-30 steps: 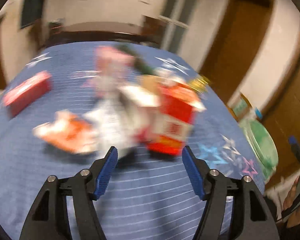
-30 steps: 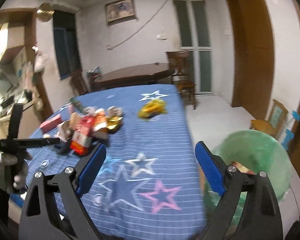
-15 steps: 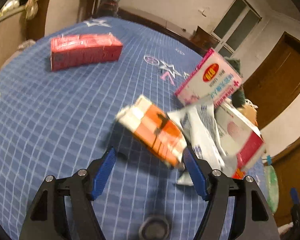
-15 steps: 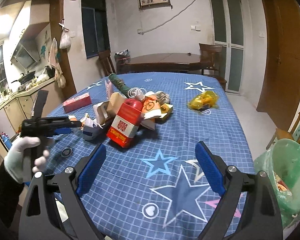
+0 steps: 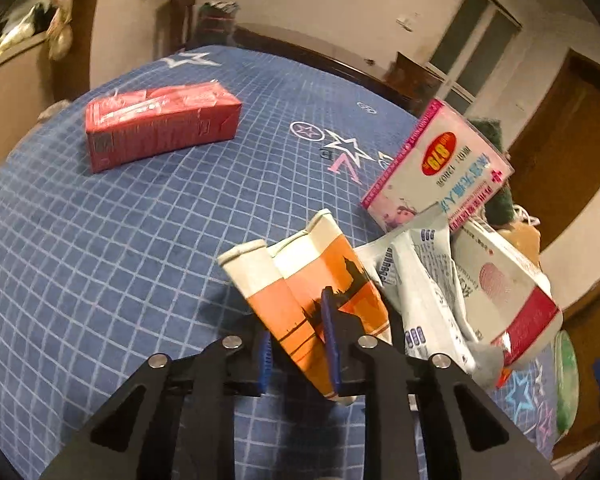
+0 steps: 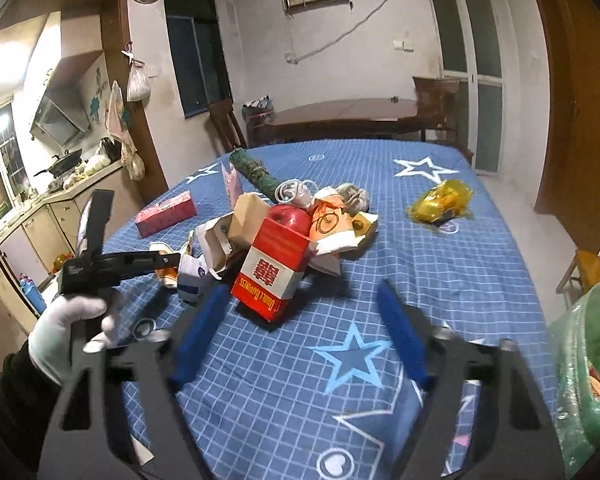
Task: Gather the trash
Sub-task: 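Grasp the orange-white paper cup with the left gripper, then grasp the red Double Happiness cigarette pack with the right gripper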
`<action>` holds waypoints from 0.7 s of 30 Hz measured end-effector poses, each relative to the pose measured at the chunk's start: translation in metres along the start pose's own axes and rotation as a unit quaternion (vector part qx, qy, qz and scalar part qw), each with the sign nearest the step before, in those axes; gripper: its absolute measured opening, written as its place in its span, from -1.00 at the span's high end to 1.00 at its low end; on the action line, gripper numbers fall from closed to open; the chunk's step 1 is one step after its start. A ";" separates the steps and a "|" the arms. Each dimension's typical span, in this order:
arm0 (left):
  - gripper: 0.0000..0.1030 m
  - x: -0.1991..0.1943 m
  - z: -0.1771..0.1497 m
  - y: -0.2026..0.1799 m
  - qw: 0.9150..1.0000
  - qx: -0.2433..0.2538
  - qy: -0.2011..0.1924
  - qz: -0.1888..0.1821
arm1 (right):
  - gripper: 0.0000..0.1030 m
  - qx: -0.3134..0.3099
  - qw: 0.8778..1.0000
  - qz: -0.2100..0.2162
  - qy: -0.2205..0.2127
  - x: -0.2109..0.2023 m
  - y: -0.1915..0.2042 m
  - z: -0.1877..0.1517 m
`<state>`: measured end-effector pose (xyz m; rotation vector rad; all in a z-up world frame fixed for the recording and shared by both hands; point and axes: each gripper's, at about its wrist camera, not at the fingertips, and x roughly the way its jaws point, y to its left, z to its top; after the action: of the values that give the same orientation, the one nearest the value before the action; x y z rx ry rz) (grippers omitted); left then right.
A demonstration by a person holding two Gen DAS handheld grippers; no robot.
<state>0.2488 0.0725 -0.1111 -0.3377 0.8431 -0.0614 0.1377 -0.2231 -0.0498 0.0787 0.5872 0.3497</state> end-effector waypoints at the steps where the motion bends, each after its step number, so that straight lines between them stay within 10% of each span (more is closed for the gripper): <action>1: 0.66 -0.003 -0.001 0.000 1.000 0.012 -0.004 0.001 | -0.03 0.000 1.000 0.003 0.004 0.003 0.000 0.001; 9: 0.77 -0.036 -0.006 0.002 0.997 0.061 -0.040 0.021 | 0.03 0.046 0.998 0.032 0.034 0.042 0.007 -0.002; 21: 0.77 -0.033 -0.020 0.009 0.995 0.085 -0.042 0.026 | -0.44 0.097 0.993 -0.033 0.056 0.098 0.033 0.010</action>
<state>0.2112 0.0821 -0.1025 -0.1570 0.7564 -0.0690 0.2095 -0.1584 -0.0871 0.2264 0.7320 0.2333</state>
